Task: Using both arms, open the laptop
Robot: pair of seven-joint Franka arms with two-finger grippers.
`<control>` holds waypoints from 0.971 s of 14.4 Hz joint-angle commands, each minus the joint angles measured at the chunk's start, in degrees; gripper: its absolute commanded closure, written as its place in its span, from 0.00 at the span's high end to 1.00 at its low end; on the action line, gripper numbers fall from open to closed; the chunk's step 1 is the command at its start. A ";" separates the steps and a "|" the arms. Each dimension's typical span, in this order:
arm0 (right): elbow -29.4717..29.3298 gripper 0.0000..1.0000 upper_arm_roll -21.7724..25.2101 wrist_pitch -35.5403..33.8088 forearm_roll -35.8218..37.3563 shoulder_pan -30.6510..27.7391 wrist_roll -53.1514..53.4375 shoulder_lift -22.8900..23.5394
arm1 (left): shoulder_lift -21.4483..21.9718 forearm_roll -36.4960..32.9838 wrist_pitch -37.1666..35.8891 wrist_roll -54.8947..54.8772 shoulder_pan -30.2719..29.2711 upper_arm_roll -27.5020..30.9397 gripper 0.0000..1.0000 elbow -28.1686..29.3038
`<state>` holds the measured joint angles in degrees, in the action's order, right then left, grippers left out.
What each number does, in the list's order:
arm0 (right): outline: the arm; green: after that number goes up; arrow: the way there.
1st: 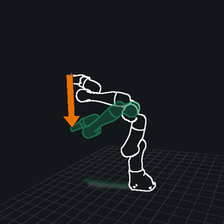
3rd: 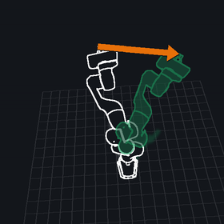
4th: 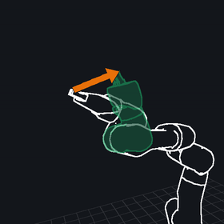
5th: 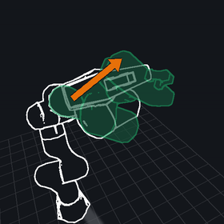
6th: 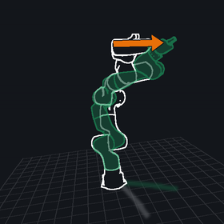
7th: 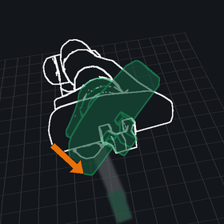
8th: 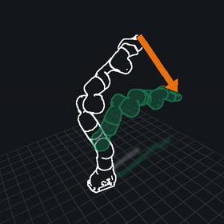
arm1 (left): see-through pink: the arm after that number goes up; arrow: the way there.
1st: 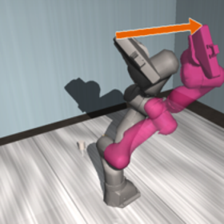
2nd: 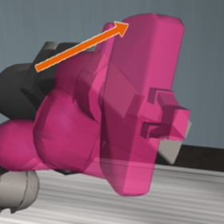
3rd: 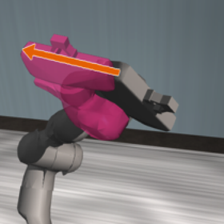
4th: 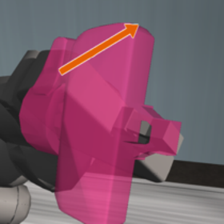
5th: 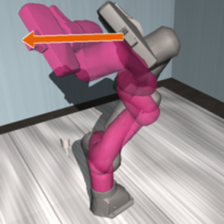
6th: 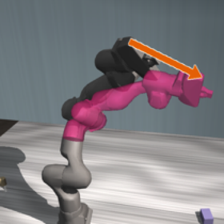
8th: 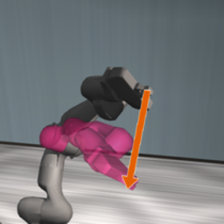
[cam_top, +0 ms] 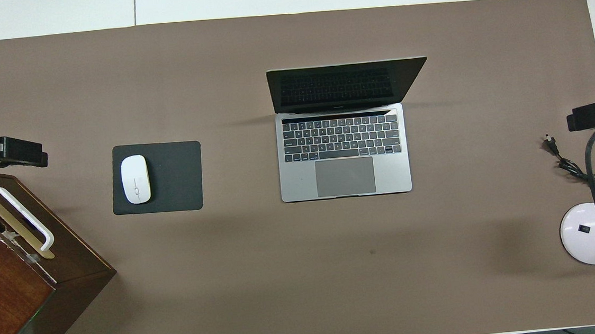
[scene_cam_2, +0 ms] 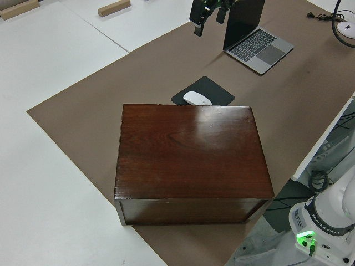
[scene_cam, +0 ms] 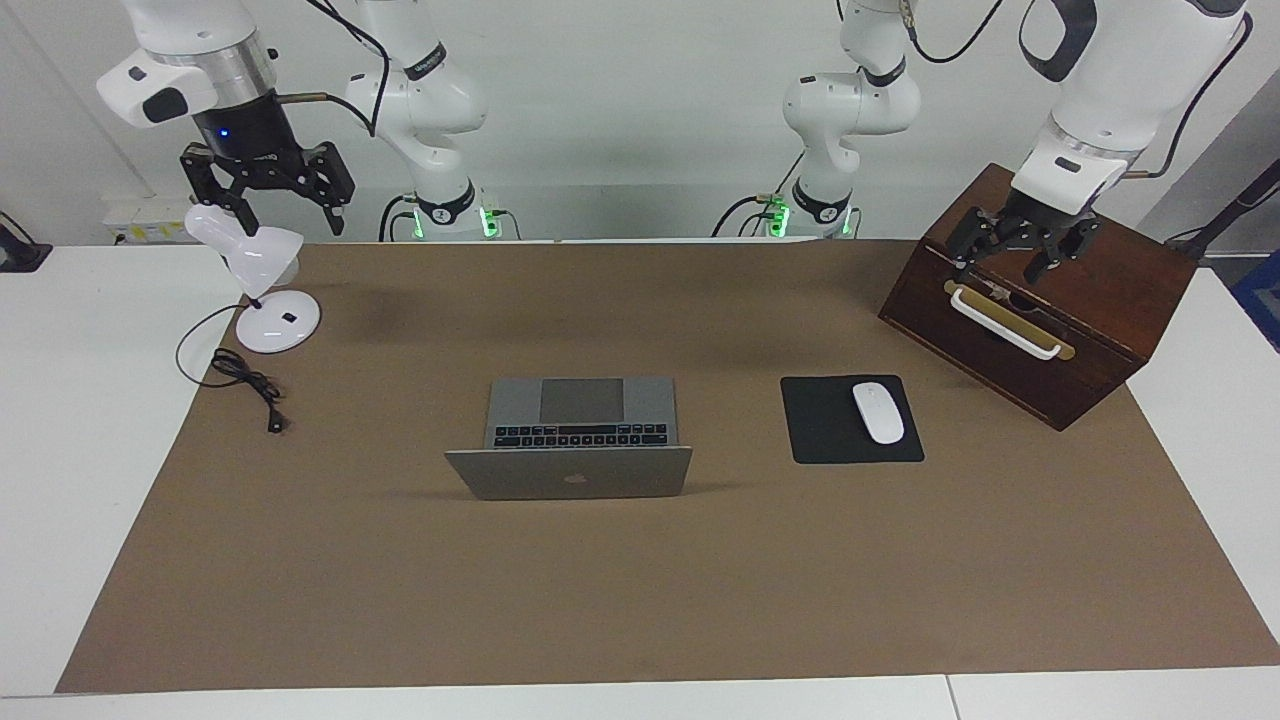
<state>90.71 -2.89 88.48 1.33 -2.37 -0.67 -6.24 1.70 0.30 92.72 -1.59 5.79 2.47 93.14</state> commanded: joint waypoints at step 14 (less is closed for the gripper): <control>0.61 1.00 0.16 0.90 -1.42 -0.09 -1.52 0.00 | -1.09 0.05 -0.53 0.53 0.01 -0.01 1.00 -1.99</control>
<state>90.93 -2.96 88.53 1.09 -2.36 -0.67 -6.21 1.66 0.30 92.75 -1.59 5.79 2.47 93.07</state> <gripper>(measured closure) 0.000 0.000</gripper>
